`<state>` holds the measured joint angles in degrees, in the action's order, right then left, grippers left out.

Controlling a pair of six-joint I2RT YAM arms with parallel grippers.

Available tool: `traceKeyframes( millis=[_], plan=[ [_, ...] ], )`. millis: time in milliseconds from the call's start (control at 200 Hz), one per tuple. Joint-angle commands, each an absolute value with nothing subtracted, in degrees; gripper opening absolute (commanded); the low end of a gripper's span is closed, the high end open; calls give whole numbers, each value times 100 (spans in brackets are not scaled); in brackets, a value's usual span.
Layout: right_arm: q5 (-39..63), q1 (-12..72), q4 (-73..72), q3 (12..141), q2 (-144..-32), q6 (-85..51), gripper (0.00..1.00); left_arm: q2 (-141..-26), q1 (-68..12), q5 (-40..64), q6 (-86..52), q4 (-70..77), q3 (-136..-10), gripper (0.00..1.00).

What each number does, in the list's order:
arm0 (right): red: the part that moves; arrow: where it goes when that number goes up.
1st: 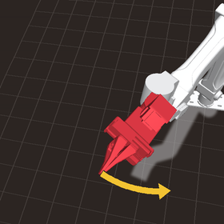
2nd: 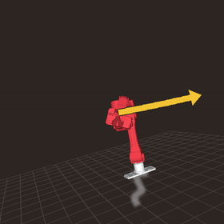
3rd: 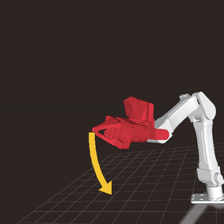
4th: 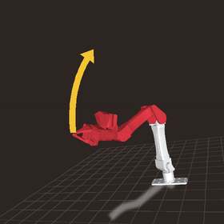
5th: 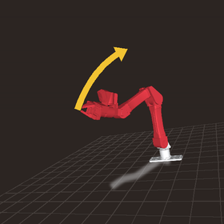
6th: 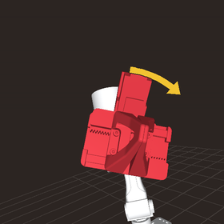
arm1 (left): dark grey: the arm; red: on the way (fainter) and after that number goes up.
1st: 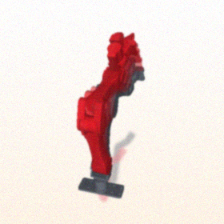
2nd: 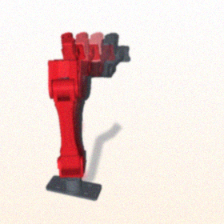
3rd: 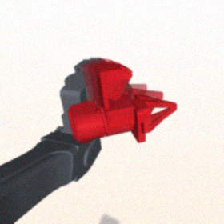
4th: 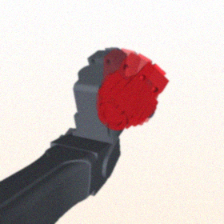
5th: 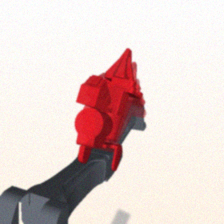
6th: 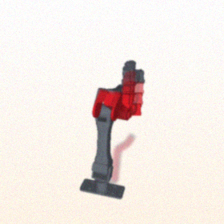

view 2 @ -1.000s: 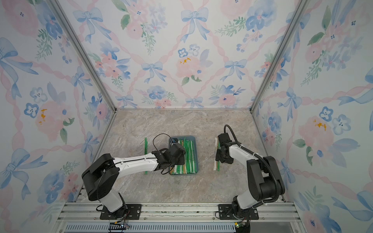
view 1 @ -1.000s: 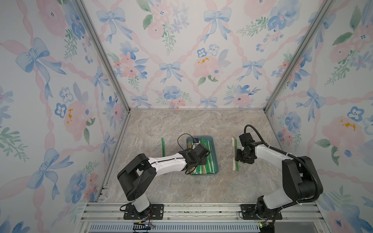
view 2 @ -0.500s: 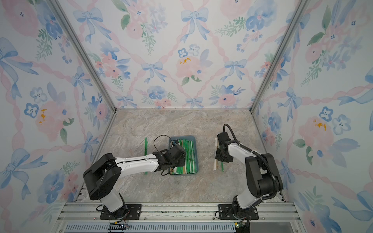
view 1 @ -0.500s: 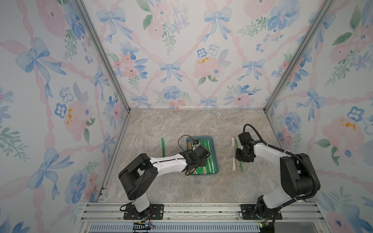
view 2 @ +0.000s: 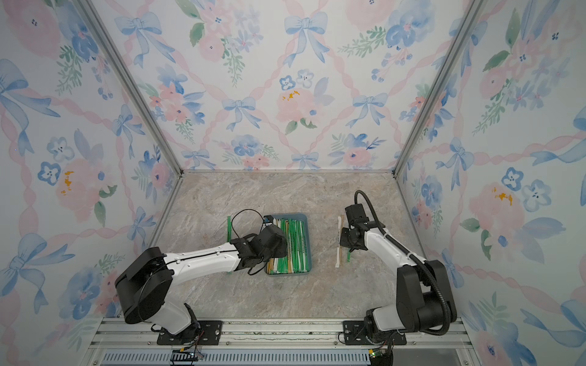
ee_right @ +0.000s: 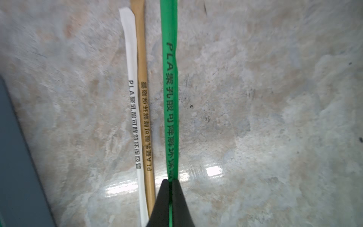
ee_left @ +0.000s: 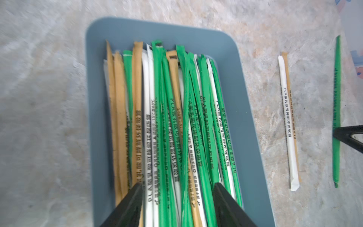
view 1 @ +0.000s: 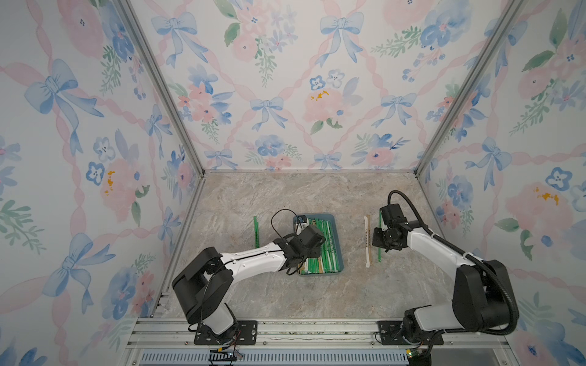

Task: Put the straws into the storage box
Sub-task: Pick up the straw from the center of the board, then place the straw in the storage box.

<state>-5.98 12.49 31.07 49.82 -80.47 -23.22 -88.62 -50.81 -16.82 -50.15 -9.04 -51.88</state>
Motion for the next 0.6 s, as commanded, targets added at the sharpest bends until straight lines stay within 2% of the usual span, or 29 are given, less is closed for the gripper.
traceKeyframes(
  millis=[0,270,595],
  plan=[
    [-310,1505,3245,5121,-7744,-2542,7,-8506,-4709,-1909,-4909,-1010,-4792,63],
    [345,3338,2532,5585,-8127,-3231,9,-7943,-3643,-1695,-4684,-1020,-4024,66],
    [234,4024,2326,5747,-9158,-3694,8,-7988,-3003,-1545,-4327,-1020,-3659,66]
  ],
)
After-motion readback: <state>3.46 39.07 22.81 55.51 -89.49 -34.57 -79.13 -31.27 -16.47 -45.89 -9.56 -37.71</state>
